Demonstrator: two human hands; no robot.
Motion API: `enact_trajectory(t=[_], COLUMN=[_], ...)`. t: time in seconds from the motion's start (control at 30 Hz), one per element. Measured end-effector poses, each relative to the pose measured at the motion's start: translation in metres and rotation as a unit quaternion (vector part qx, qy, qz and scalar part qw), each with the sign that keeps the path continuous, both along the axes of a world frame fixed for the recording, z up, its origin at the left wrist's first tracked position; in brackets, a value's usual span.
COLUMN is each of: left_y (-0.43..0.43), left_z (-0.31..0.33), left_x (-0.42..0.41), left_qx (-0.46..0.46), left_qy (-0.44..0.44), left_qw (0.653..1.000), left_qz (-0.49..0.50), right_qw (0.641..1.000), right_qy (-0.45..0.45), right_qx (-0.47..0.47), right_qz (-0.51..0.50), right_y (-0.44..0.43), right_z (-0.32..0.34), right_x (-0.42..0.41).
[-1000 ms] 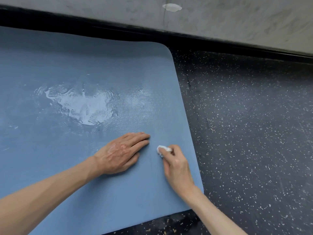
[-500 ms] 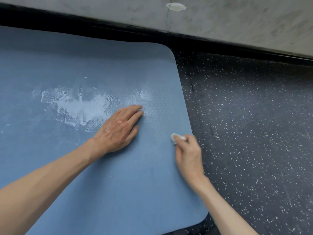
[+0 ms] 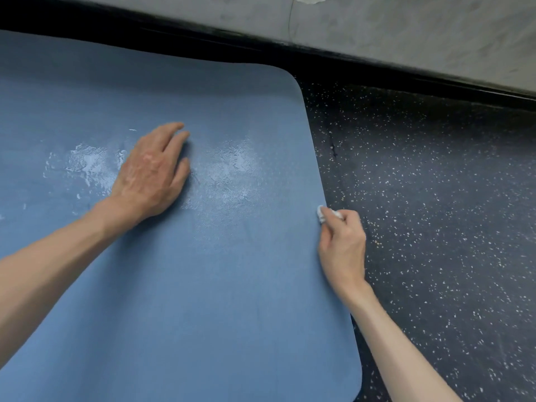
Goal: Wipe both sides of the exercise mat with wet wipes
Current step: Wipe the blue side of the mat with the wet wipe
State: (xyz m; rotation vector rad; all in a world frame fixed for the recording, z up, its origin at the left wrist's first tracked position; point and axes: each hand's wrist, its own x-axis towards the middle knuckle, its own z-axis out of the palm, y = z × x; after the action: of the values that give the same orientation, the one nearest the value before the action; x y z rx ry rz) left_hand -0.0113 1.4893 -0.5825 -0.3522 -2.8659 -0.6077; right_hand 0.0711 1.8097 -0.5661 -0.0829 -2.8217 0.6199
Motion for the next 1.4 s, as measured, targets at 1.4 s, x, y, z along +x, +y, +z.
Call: enact_trajectory(t=[1.4], left_y=[-0.008], left_z=[0.004], left_x=[0.001], left_qx=[0.047], left_qy=[-0.111], left_qw=[0.99], left_qz=[0.072], right_qw=[0.968], right_qy=[-0.033], right_qx=[-0.047], right_qz=[0.243], right_y=[-0.045], right_z=[0.012], right_x=[-0.066])
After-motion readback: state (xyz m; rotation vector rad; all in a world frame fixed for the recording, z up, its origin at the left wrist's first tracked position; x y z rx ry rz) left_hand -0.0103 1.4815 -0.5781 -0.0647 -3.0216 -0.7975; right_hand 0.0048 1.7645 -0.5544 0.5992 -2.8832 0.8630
